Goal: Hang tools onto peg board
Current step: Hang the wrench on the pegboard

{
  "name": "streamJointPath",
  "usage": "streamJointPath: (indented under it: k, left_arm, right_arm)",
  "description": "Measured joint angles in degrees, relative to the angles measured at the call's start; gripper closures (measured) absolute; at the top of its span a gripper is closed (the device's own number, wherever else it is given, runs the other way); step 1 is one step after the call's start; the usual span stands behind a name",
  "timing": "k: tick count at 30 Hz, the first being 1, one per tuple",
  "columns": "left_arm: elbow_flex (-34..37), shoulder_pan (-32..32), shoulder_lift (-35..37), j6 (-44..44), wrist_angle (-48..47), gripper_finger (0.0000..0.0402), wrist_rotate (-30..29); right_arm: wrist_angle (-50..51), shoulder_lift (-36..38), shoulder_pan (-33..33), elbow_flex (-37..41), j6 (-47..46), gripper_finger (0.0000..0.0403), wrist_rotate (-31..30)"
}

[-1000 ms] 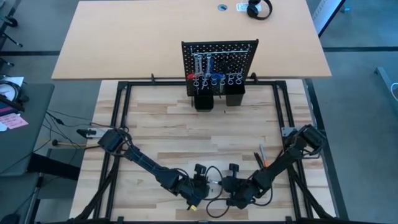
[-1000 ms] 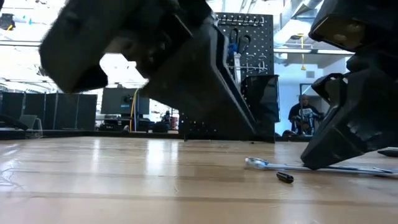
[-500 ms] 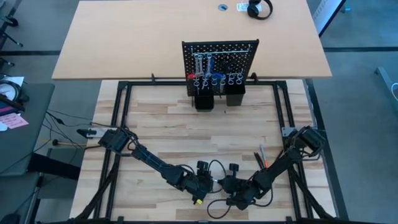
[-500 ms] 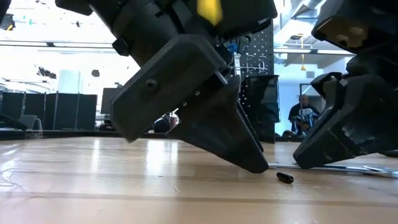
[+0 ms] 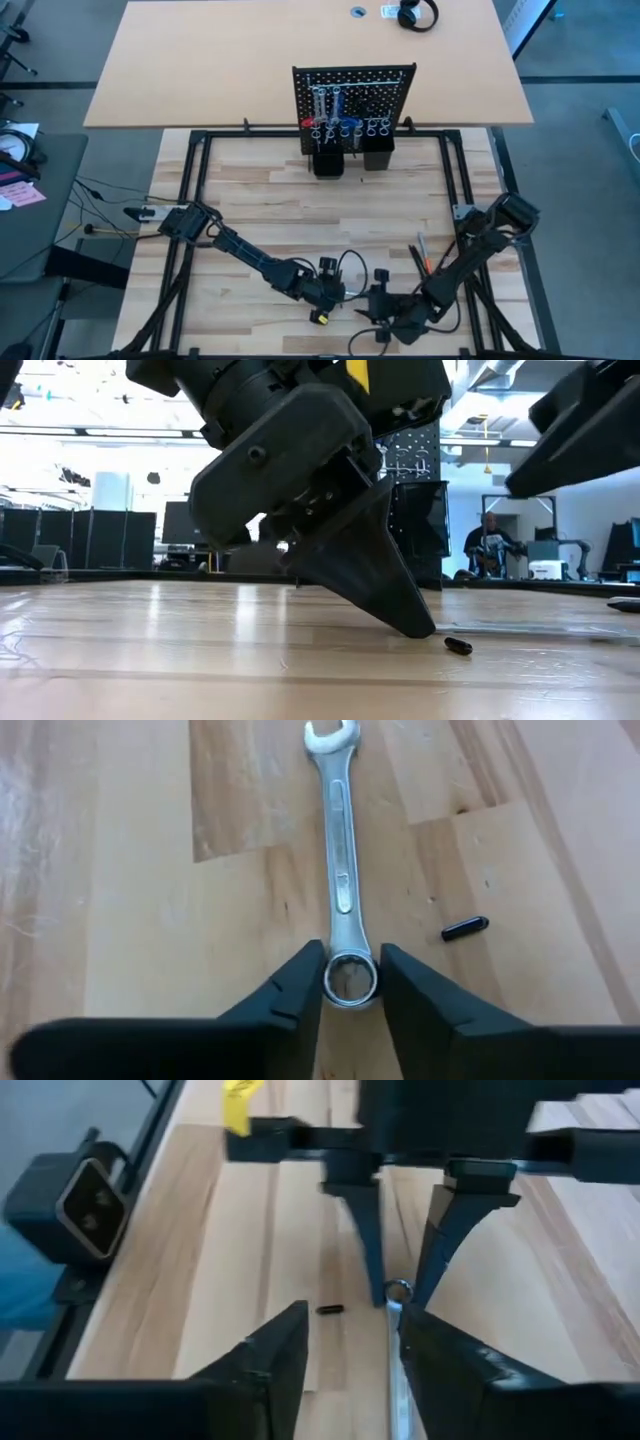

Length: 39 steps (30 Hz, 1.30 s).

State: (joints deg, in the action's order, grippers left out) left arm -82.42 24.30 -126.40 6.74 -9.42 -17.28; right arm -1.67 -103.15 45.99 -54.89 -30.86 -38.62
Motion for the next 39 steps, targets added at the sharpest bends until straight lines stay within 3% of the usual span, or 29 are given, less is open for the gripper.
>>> streamJointPath:
  k: [7, 15, 22, 26, 31, 39]
  left_arm:
    - [0.0, -0.4, 0.3, -0.1, -0.3, 0.0394, 0.4]
    - [-0.1, -0.4, 0.9, -0.1, -0.1, 0.0400, 0.8]
    - [-0.1, -0.3, 0.9, -0.2, -0.4, 0.0401, 1.2]
    - [0.0, -0.3, 0.9, -0.2, -0.5, 0.0401, 1.3]
    - [0.0, -0.1, 0.9, -0.2, -0.5, 0.0401, 1.3]
    - [0.0, 0.0, 0.9, 0.0, -0.4, 0.0401, 1.4]
  right_arm:
    - [-0.9, -2.1, 1.2, -0.1, 0.4, 0.0216, -0.4]
    - [-2.8, -9.3, -2.3, -0.1, -0.8, 0.0164, 1.4]
    - [10.3, -3.0, -5.2, -0.1, -2.9, 0.0125, 0.6]
    - [11.9, -0.5, -5.8, 2.2, -4.7, 0.0128, 0.1]
    - [-2.2, -1.0, -5.6, 10.9, -6.4, 0.0146, 6.5]
    - [-19.1, -0.8, -5.6, 21.8, -11.9, 0.0236, 8.3]
